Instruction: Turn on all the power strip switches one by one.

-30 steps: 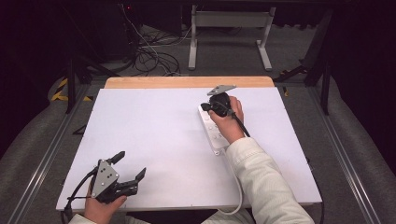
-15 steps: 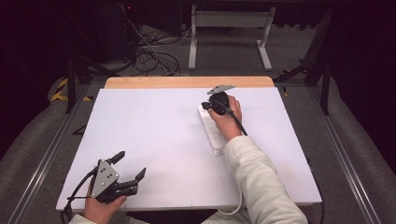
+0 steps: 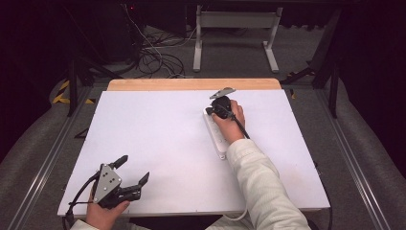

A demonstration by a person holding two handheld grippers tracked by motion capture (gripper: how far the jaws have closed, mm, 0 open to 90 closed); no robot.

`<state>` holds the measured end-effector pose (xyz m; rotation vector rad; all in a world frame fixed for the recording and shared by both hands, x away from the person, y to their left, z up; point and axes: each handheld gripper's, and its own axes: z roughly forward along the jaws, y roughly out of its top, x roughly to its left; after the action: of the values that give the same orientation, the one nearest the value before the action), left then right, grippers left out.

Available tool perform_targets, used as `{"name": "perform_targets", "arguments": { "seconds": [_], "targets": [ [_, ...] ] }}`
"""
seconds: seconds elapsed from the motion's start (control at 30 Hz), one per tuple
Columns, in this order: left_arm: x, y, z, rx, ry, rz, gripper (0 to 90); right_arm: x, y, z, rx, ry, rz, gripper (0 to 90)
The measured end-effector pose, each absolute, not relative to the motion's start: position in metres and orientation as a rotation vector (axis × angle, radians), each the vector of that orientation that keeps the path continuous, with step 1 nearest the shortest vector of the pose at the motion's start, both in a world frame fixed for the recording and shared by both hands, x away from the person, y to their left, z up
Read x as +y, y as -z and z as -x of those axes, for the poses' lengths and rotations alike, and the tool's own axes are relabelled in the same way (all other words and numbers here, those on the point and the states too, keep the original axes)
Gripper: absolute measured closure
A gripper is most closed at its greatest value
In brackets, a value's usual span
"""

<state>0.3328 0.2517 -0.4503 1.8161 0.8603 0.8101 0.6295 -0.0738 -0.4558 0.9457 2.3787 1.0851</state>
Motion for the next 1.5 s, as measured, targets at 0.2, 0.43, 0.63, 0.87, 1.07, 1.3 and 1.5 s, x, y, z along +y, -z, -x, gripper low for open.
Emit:
{"name": "perform_targets", "arguments": {
  "seconds": [0.2,0.43,0.63,0.87,1.07,1.3,1.5],
  "targets": [
    [0.252,0.45,-0.333,0.86,-0.81,-1.816,15.3,-0.075,0.457,-0.632,2.373,-1.081,-0.954,90.0],
    [0.252,0.45,-0.333,0.86,-0.809,-1.819,15.4,-0.075,0.459,-0.633,2.361,-1.101,-0.987,90.0],
    [0.252,0.45,-0.333,0.86,-0.808,-1.817,15.3,-0.075,0.46,-0.633,2.363,-1.1,-0.995,90.0],
    [0.252,0.45,-0.333,0.86,-0.808,-1.819,15.3,-0.074,0.46,-0.633,2.366,-1.085,-0.998,90.0],
    [0.251,0.451,-0.333,0.857,-0.806,-1.822,15.3,-0.072,0.461,-0.632,2.362,-1.063,-1.0,90.0],
    [0.252,0.45,-0.333,0.865,-0.806,-1.812,15.3,-0.075,0.453,-0.63,2.354,-1.042,-0.964,90.0],
    [0.251,0.45,-0.334,0.869,-0.804,-1.814,15.3,-0.076,0.411,-0.599,2.277,-1.275,-0.817,90.0]
  ]
}}
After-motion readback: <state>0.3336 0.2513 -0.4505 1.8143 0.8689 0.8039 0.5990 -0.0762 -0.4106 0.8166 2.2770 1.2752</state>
